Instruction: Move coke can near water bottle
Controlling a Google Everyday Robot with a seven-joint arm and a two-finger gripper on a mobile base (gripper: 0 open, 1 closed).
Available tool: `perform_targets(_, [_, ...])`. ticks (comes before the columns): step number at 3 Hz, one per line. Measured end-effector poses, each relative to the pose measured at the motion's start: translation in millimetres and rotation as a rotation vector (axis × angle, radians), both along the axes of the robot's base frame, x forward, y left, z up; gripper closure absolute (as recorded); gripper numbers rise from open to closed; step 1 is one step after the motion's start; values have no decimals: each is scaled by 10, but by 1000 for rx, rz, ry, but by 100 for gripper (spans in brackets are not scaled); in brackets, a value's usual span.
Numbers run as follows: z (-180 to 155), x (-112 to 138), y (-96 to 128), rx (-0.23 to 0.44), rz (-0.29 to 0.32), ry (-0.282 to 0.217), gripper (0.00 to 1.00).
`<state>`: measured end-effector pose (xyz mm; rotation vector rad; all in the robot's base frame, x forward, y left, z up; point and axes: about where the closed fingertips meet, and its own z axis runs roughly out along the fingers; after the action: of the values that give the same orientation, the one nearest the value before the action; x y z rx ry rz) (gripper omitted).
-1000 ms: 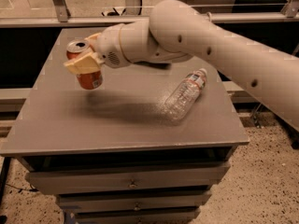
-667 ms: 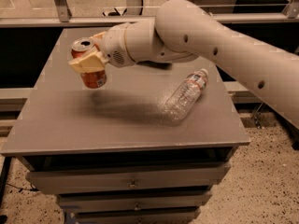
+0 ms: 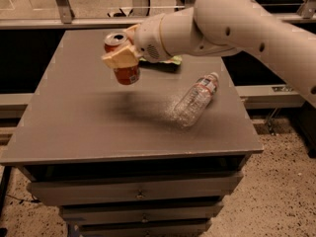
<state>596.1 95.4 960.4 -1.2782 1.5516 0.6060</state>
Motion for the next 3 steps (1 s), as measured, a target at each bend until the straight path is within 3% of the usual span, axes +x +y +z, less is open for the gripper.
perform_targets(1, [109, 166, -774, -45, -123, -22, 100])
perform_targets(2, [91, 326, -1347, -38, -224, -35, 100])
perform_targets(3, [-37, 592, -1667, 2, -303, -51, 100])
